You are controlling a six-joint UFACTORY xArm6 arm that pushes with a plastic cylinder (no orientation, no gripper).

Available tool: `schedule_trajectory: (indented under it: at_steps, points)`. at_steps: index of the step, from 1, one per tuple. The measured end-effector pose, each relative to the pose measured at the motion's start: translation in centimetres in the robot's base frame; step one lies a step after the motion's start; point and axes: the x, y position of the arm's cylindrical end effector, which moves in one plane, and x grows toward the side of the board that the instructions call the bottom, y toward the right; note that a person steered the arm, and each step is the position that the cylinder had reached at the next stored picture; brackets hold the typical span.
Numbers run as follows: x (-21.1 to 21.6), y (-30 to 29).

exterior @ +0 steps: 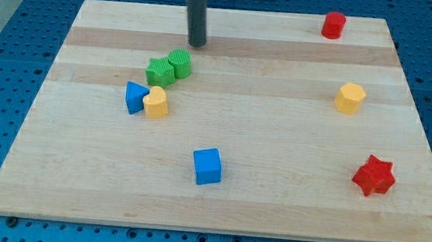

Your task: Push the green circle to the right of the green star

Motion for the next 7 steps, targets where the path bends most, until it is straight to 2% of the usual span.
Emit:
schedule_trajectory:
  at_steps: [5, 7]
  points:
    - [6.4, -1.0]
    - [7.0, -1.0]
